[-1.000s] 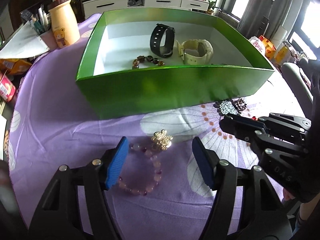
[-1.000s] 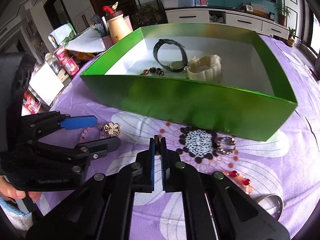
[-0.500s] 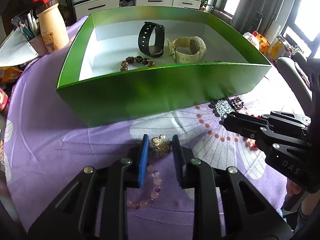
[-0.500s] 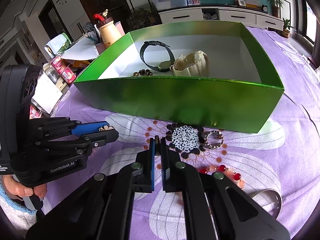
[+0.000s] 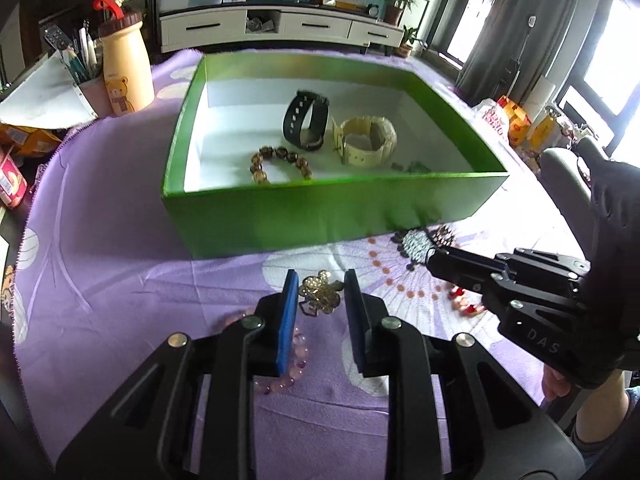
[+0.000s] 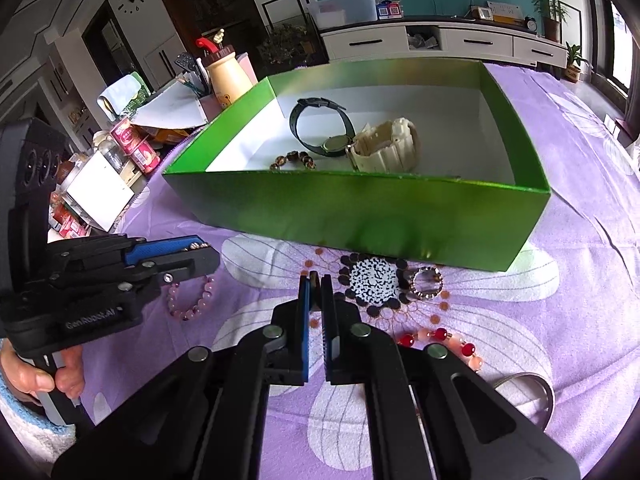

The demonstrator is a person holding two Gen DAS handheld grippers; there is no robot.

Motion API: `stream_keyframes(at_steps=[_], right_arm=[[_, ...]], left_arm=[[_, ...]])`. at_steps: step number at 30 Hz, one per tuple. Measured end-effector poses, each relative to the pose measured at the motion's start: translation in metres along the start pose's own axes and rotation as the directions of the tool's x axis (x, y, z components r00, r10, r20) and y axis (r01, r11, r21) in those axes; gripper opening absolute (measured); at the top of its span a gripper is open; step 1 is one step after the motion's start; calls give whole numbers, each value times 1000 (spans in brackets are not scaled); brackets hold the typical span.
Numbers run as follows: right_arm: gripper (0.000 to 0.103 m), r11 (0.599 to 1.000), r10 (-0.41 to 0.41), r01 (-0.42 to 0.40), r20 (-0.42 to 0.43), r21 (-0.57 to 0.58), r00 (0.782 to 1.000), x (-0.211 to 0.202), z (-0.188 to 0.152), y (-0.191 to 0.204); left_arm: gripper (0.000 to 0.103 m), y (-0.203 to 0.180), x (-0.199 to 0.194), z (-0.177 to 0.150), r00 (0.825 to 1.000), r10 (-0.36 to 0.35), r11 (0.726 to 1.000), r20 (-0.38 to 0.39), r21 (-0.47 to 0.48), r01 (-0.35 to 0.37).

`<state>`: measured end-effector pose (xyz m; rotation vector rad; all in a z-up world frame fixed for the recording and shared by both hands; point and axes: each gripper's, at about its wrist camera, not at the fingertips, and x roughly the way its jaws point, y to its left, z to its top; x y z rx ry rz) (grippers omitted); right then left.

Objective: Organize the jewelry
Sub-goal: 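Carry the gold brooch into the box and open the left tool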

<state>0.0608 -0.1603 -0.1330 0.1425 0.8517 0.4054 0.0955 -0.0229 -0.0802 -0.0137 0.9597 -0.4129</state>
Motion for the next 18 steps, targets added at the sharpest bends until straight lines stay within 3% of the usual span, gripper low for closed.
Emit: stream_keyframes(at_steps=[9,18], right_arm=[[5,1000,3,-2,66,-20,998,-22,18,6],[5,999,-15,20,133,-29,991,-40,46,1]], left_arm=[[23,5,-36,29,996,-1,999,93,-36,4],[23,10,-42,58,993,-3,998,120,-56,10]])
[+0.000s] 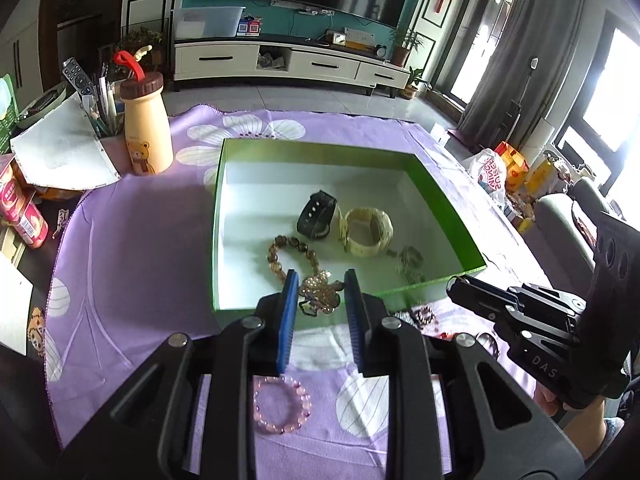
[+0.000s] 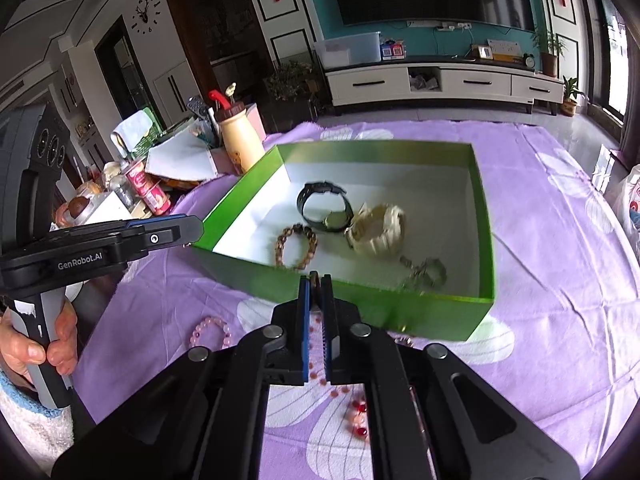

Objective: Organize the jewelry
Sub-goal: 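Carry the gold brooch into the box and open the left tool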

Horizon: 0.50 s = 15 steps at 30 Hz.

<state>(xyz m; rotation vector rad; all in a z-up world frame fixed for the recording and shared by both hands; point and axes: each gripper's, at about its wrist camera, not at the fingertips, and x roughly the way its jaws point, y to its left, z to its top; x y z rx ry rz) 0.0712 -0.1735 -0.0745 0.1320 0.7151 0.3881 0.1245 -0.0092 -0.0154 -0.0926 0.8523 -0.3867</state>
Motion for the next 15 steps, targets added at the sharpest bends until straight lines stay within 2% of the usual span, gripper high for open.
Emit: stream_keyframes(at_steps=[7,15], right_arm=[[5,998,-1,1,7,70,1000,7,29,-24],[5,990,-31,35,-32,137,999,31,54,-54]], left_arm=[[23,12,22,31,999,-17,997,-33,-74,14],[23,23,54,54,996,6,992,-85,-127,-17]])
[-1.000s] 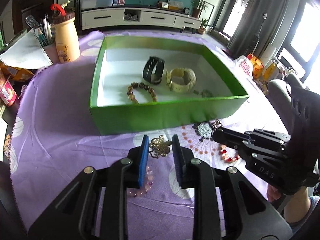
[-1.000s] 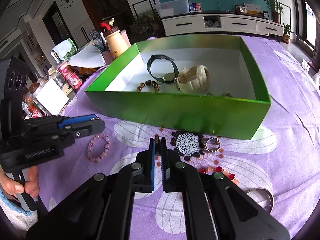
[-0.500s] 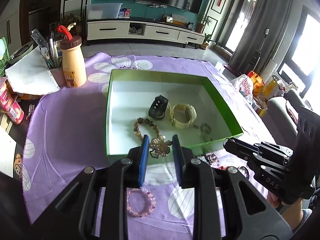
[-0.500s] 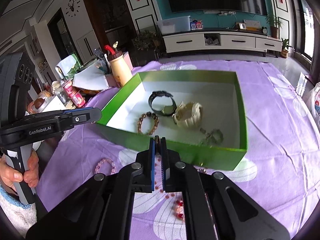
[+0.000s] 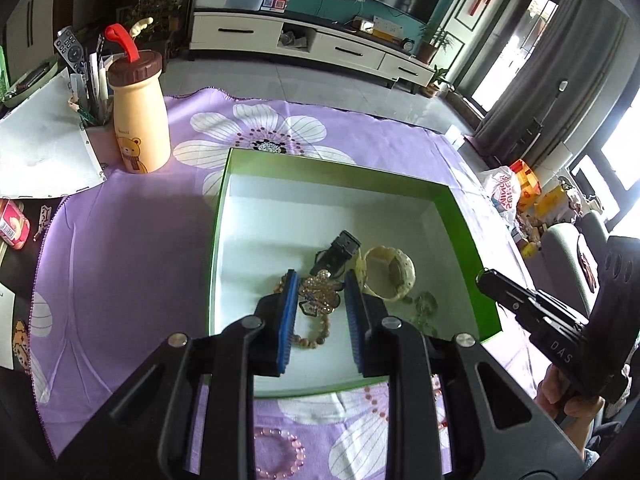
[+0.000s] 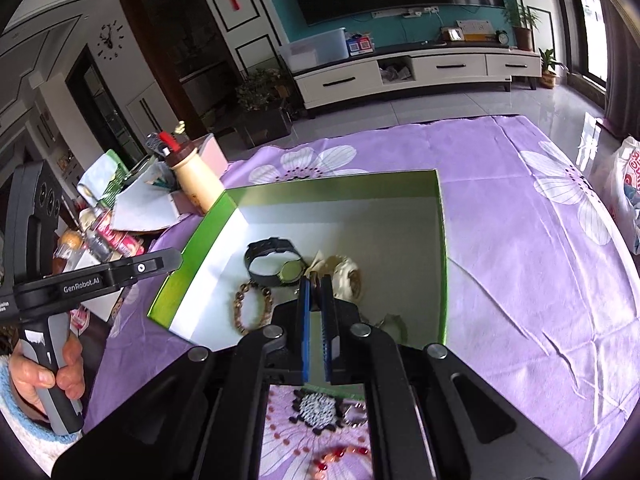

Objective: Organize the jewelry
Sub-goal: 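Carry the gold brooch into the box and open the left tool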

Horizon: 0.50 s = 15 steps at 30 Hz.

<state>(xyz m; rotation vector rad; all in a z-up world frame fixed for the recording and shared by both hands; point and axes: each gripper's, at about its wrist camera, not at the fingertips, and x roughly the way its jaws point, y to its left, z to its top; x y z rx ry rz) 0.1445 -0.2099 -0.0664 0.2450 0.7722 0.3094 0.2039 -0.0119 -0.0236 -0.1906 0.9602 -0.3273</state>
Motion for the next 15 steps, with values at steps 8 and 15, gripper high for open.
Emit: stream_keyframes(at_steps=[8,15], right_arm=[[5,998,-52,53,-40,22,998,31,14,-17],[5,996,-81,83,-72,25,994,54,17,-27]], left_arm=[[23,10,34,17,998,29,998,-47,-47,-31],[23,13,57,27,995,67,996,-73,-57,-71]])
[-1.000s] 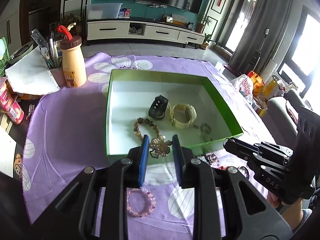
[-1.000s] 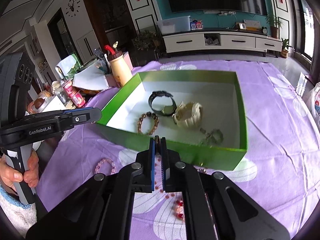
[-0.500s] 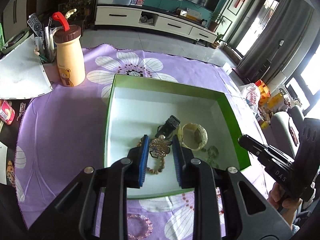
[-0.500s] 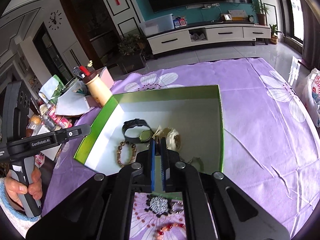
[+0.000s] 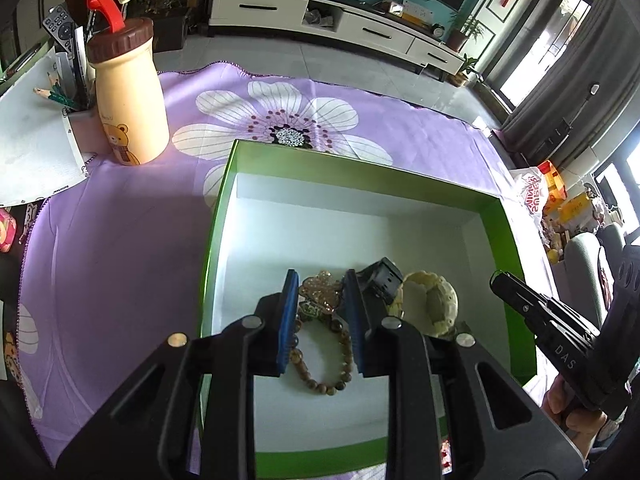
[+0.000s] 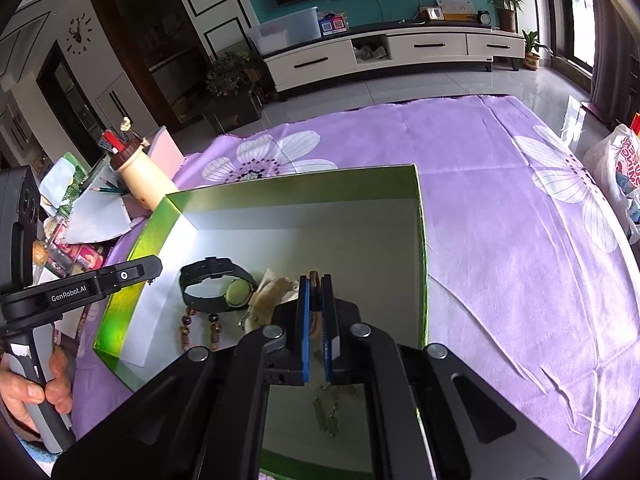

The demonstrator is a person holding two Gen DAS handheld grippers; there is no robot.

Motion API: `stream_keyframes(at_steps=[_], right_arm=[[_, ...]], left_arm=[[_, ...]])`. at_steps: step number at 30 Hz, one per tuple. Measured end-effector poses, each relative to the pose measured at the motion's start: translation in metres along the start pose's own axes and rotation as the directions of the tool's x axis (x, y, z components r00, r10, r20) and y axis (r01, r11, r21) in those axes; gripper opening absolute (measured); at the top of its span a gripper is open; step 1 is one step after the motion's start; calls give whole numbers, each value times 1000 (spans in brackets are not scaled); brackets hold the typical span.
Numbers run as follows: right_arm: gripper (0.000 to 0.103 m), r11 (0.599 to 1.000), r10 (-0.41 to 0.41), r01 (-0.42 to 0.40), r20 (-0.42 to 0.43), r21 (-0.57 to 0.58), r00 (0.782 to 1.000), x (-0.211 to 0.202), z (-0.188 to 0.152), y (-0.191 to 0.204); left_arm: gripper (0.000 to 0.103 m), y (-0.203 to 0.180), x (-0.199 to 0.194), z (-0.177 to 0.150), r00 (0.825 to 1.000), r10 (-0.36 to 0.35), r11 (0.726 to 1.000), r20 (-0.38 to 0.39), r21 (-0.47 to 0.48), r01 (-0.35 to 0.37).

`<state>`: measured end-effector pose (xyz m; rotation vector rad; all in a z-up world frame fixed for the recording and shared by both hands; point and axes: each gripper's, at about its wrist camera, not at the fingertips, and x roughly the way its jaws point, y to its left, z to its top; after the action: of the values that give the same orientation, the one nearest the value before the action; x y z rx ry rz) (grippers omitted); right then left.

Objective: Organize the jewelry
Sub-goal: 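Carry the gold brooch into the box and open the left tool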

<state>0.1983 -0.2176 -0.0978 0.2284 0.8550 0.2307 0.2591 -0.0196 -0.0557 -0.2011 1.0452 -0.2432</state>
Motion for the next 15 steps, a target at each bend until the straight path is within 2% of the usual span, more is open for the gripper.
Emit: stream_keyframes(at_steps=[8,12,15], right_arm=[[5,1000,-19,19,-15,-3,1000,14,6,-5],[13,1000,-23,23,-7,18,1000,13,10,-10],[14,999,-22,22,0,27,1000,10,10,-13]], left_arm=[[23,-2,15,5,1000,23,1000,-11,-9,-23],[23,-3,15,5,1000,19,1000,-9,-14,-19],[29,-4,13,5,1000,20,1000,0,-9,-20]])
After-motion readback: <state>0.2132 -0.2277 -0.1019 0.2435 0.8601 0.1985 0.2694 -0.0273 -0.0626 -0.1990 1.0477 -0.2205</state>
